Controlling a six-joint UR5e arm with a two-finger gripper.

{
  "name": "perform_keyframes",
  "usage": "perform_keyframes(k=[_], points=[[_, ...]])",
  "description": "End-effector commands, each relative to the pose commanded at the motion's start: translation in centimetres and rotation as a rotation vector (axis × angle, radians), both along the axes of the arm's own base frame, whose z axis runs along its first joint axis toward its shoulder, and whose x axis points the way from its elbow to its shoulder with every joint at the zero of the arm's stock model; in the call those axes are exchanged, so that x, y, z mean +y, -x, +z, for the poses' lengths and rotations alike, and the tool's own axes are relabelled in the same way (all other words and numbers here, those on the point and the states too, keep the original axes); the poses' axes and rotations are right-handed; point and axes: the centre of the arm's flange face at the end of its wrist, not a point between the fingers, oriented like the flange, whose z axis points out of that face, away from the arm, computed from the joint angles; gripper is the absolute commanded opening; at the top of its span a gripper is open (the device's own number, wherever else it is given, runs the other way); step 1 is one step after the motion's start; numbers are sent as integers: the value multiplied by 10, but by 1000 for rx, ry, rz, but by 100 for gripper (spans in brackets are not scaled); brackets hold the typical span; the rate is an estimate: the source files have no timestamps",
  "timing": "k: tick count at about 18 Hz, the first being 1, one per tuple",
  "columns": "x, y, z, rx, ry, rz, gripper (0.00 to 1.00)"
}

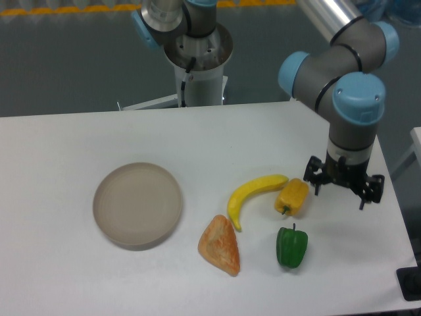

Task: Pick up the yellow pepper from the table
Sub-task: 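Raise the open gripper and move it above the yellow pepper, then lower the open gripper around the yellow pepper beside the banana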

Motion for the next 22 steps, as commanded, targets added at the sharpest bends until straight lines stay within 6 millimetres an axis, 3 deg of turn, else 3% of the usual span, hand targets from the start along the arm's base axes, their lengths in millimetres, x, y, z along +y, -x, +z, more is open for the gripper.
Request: perform_keyframes(k=[5, 8, 11, 15, 22], points=[[-48, 16, -42, -71, -36, -41, 100], [-65, 6, -62, -116, -73, -23, 100], [-65, -18, -59, -154, -118, 1, 100], [-64, -34, -83, -120, -169, -8, 100], [-51, -36, -98, -123, -158, -34, 100]])
